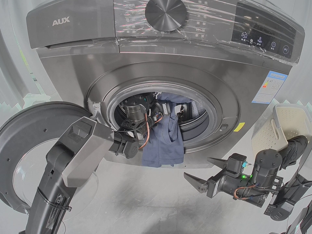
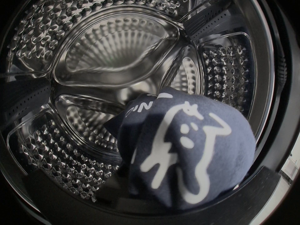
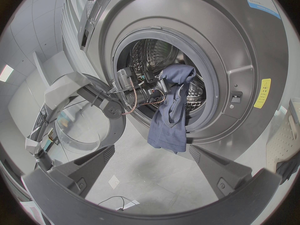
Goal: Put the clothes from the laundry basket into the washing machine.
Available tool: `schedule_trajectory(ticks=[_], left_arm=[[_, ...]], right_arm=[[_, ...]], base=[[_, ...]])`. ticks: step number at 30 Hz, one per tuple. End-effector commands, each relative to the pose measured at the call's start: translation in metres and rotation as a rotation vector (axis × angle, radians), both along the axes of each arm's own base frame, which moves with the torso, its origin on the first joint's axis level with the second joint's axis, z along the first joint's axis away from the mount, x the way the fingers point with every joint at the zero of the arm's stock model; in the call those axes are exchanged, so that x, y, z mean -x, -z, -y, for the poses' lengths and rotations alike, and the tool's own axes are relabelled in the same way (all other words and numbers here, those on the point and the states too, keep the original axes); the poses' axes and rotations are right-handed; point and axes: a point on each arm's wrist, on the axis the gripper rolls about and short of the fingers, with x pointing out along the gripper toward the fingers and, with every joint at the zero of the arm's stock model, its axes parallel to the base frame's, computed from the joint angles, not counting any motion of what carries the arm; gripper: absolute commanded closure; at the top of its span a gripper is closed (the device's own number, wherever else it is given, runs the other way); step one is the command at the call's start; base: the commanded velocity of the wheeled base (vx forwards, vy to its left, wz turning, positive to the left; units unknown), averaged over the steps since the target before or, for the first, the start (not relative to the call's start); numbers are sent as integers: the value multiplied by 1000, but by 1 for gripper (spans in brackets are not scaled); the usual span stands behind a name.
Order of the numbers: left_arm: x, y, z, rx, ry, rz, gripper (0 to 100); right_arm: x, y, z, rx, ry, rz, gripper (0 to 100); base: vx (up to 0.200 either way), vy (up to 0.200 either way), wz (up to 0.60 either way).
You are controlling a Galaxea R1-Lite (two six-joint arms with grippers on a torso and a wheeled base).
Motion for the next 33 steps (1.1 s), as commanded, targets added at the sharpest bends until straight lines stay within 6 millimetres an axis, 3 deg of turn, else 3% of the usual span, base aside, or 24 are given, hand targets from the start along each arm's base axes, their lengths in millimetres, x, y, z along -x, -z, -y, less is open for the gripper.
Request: schedule_trajectory(ticks=[1, 2, 8, 18, 26, 33], left_arm=[[-9, 23, -1, -12, -22, -30, 100], [-9, 23, -1, -12, -24, -30, 0], [-1, 17, -6, -26, -41, -107, 0], [46, 6, -14, -145, 28, -303, 0], [69, 32, -7, -249, 87, -377, 0], [63, 58, 1, -285, 100, -391, 0]], right_arm=[[0, 1, 0, 3, -1, -4, 0], [0, 2, -1, 4, -1, -5, 0], [0, 2, -1, 4, -1, -5, 0], [0, 2, -1, 4, -1, -5, 0], [0, 2, -1, 4, -1, -5, 0], [2, 1, -3, 1, -12, -5, 0]], base=[[0, 0, 0], [0, 0, 0], [0, 0, 0], [0, 0, 0], [0, 0, 0], [0, 0, 0]])
